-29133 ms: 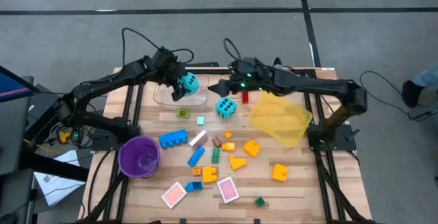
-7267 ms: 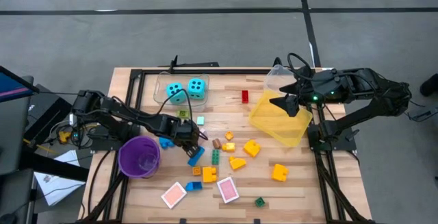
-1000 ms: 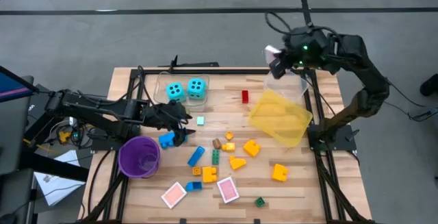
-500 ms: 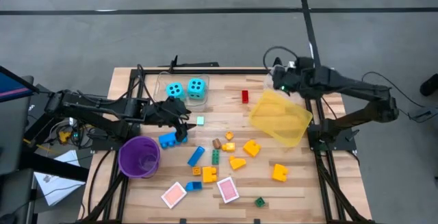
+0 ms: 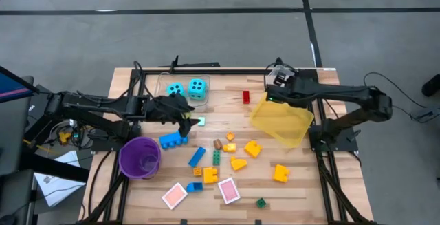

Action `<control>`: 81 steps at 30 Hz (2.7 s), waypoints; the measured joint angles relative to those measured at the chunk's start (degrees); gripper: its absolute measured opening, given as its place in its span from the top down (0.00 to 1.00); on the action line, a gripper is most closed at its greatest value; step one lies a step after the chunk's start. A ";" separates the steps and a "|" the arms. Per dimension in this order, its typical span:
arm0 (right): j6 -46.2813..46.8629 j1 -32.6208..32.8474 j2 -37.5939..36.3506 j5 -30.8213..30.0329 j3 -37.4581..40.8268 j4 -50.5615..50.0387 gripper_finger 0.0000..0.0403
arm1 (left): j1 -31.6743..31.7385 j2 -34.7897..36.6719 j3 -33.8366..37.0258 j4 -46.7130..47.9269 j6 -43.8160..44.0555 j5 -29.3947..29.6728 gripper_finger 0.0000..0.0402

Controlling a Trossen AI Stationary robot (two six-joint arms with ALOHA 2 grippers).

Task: Pick & Place Toys
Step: Put the red deck of cards into the white bin

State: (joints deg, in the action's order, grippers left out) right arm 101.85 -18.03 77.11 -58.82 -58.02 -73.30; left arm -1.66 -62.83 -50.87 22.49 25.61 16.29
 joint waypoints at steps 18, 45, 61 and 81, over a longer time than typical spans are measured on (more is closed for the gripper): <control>6.69 -7.16 8.45 0.37 9.74 10.88 0.84 | 0.19 0.00 0.00 -0.81 9.44 -6.27 0.26; -3.16 -12.47 8.45 0.27 19.61 29.06 0.85 | 0.19 0.00 0.00 -1.12 12.05 -9.18 0.26; -10.38 -12.87 8.45 0.36 19.89 35.24 0.78 | 0.17 0.00 0.00 -1.12 13.66 -10.80 0.26; -12.54 -12.89 8.45 0.32 19.89 37.36 0.76 | 0.17 0.00 0.01 -2.16 14.31 -13.68 0.26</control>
State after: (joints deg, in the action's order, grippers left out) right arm 89.31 -30.92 85.56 -58.50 -38.13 -35.94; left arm -1.50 -62.83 -50.86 20.33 39.92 2.61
